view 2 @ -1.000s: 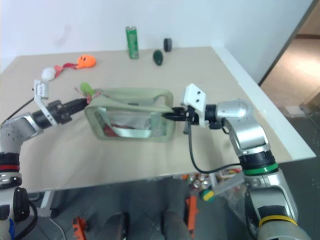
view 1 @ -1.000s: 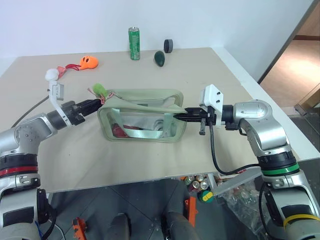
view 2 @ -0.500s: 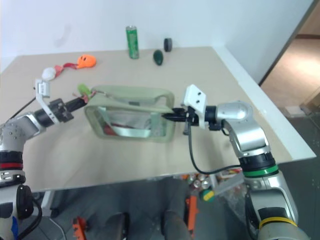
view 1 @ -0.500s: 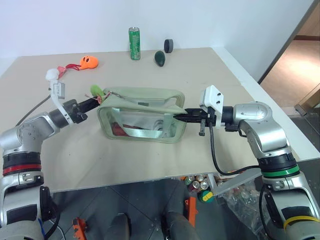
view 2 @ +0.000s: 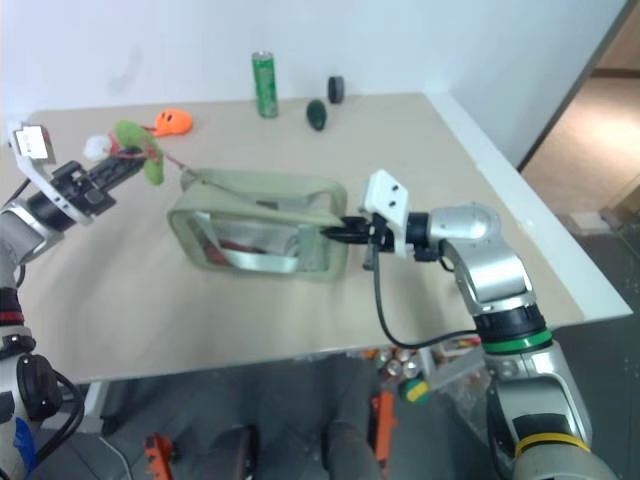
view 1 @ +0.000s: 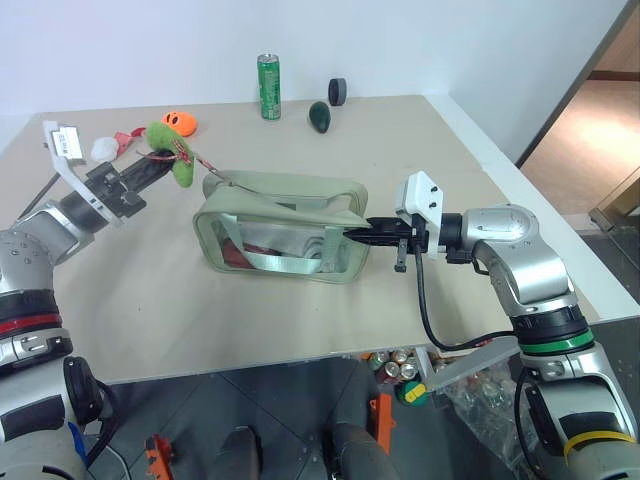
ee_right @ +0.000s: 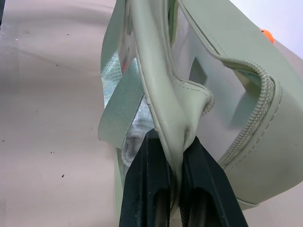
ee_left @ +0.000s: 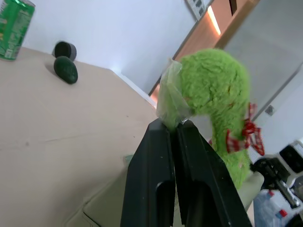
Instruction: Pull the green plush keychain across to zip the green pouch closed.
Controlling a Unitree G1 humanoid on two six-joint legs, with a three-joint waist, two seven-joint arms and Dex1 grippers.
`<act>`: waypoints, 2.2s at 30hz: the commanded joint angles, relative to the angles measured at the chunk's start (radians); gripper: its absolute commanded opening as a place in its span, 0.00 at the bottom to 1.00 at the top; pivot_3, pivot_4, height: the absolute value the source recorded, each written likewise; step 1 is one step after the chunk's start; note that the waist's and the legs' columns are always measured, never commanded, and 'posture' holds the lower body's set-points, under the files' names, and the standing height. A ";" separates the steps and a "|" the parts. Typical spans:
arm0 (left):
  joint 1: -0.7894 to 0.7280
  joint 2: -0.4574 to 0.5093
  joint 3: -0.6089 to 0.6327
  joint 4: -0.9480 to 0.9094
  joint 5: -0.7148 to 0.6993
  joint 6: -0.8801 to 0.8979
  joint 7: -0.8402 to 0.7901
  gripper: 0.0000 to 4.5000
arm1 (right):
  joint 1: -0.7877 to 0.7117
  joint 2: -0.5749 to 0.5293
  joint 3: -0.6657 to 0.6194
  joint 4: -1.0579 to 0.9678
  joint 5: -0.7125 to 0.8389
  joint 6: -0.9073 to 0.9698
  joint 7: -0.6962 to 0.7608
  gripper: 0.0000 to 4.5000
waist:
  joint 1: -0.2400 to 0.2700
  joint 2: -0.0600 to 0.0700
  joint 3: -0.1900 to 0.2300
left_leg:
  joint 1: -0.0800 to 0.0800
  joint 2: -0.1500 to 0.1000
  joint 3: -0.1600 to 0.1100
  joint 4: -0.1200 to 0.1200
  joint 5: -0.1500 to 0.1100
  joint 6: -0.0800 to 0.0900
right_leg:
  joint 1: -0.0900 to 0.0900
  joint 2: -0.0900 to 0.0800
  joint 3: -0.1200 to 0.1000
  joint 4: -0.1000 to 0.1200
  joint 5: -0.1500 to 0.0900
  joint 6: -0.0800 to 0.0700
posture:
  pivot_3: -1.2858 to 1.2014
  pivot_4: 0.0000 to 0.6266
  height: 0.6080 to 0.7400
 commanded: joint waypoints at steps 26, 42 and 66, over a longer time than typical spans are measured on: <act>-0.207 -0.008 -0.045 0.068 0.031 -0.050 -0.056 0.01 | -0.005 0.009 -0.011 -0.038 0.002 -0.010 -0.019 0.00 | -0.003 0.000 0.000 | 0.000 0.000 0.001 0.000 0.000 0.000 | 0.000 0.000 0.001 0.000 0.000 0.001 | 0.52 0.24 1.00; -0.085 -0.019 -0.214 -0.124 0.079 0.014 -0.131 0.01 | -0.003 0.008 -0.012 -0.042 0.000 -0.010 -0.018 0.00 | -0.001 0.000 0.000 | 0.000 0.000 0.000 0.000 0.000 0.000 | 0.000 0.000 0.001 0.000 0.000 0.000 | 0.52 0.24 1.00; -0.031 0.113 -0.042 -0.055 0.001 0.045 -0.190 0.75 | -0.007 0.017 -0.009 -0.042 -0.001 -0.011 -0.024 0.00 | -0.007 0.000 0.000 | 0.000 0.000 0.001 -0.001 0.000 0.000 | -0.001 0.000 0.001 0.000 0.000 0.000 | 0.52 0.24 1.00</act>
